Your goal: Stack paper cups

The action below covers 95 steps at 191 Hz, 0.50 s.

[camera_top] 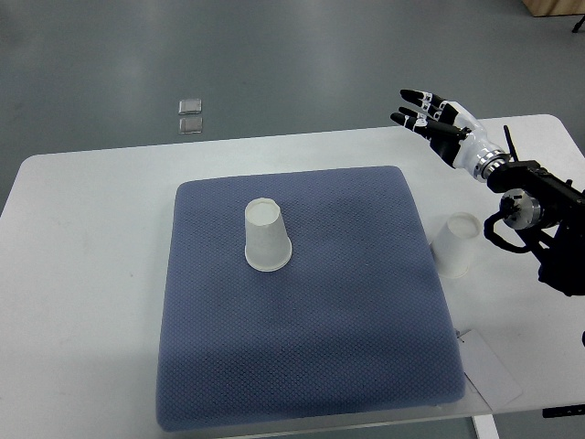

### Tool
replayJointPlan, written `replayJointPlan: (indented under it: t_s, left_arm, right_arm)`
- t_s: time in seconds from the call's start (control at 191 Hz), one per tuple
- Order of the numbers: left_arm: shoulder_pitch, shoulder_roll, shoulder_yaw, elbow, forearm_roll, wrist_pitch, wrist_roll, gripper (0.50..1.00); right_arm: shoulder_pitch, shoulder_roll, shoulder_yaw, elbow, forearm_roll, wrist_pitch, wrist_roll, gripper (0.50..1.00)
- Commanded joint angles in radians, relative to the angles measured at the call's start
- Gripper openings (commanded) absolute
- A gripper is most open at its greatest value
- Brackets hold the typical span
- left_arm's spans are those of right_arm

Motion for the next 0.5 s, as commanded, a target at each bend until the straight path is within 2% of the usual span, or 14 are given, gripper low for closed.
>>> replayJointPlan:
  t_s: [0.0, 0.1, 0.273, 0.493]
  left_arm:
    - [0.0, 0.0, 0.0, 0.0, 0.0, 0.0, 0.0, 1.0]
    - [0.0, 0.0, 0.0, 0.0, 0.0, 0.0, 0.0, 1.0]
    - [0.0, 0.0, 0.0, 0.0, 0.0, 0.0, 0.0, 1.0]
    - [0.0, 0.0, 0.0, 0.0, 0.0, 0.0, 0.0, 1.0]
  right_arm:
    - [-0.002, -0.018, -0.003, 0.001, -0.004, 0.048, 0.0, 0.913]
    - [-0.002, -0.043, -0.006, 0.001, -0.007, 0.088, 0.0, 0.913]
    - [-0.002, -0.119, -0.012, 0.007, -0.015, 0.097, 0.0, 0.911]
    - [-0.012, -0.277, -0.024, 0.096, -0.13, 0.172, 0.003, 0.909]
